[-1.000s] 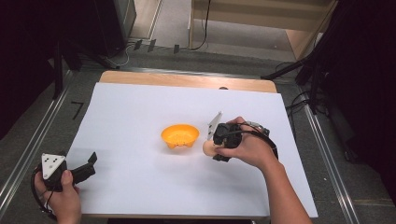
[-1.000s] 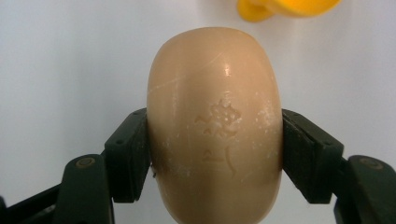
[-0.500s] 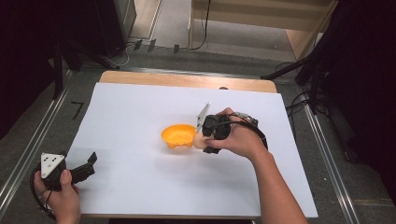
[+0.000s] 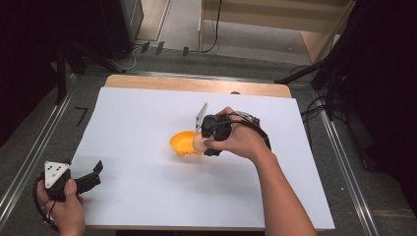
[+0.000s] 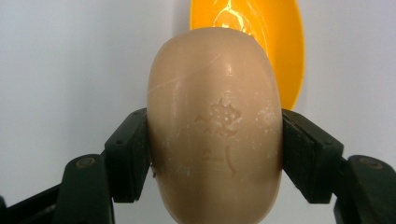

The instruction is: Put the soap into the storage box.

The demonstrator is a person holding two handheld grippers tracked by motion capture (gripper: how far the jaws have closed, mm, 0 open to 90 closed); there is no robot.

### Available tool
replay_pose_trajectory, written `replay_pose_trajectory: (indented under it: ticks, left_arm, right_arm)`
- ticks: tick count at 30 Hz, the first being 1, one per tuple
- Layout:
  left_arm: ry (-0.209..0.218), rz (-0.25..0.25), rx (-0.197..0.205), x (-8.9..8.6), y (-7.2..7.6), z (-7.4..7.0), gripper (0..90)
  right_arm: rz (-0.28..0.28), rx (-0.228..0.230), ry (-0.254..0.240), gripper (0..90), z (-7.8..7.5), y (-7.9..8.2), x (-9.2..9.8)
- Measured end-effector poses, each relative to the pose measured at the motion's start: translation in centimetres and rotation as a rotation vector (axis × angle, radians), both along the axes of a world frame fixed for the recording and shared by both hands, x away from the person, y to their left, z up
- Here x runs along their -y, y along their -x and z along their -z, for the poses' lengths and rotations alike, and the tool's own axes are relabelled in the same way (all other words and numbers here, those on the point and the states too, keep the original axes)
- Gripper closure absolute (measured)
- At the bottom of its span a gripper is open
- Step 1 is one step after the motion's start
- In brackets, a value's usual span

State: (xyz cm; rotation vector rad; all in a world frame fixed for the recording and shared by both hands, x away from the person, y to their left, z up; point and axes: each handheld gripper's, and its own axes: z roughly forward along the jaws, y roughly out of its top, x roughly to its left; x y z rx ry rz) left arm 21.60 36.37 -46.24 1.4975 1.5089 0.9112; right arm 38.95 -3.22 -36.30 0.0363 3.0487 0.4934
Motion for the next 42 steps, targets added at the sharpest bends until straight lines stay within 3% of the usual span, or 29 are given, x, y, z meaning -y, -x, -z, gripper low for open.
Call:
replay_pose_trajectory:
  ticks: [18,33,38,42]
  left_arm:
    - [-0.003,0.015,-0.001,0.0,0.0,0.0,0.0]
    - [0.004,0.024,-0.005,0.0,-0.1,0.0,0.0]
    - [0.004,0.026,-0.003,0.0,-0.1,0.0,0.0]
    - [0.009,0.027,0.001,-0.1,0.0,0.0,0.0]
  right_arm:
    - [-0.055,0.023,0.018,32.6,-0.1,-1.1,-3.0]
    - [-0.053,-0.004,0.060,32.5,1.1,-2.2,-5.1]
    - [-0.058,-0.015,0.048,32.5,1.3,-2.6,-5.3]
    - [-0.051,-0.032,0.073,32.5,2.0,-3.0,-5.6]
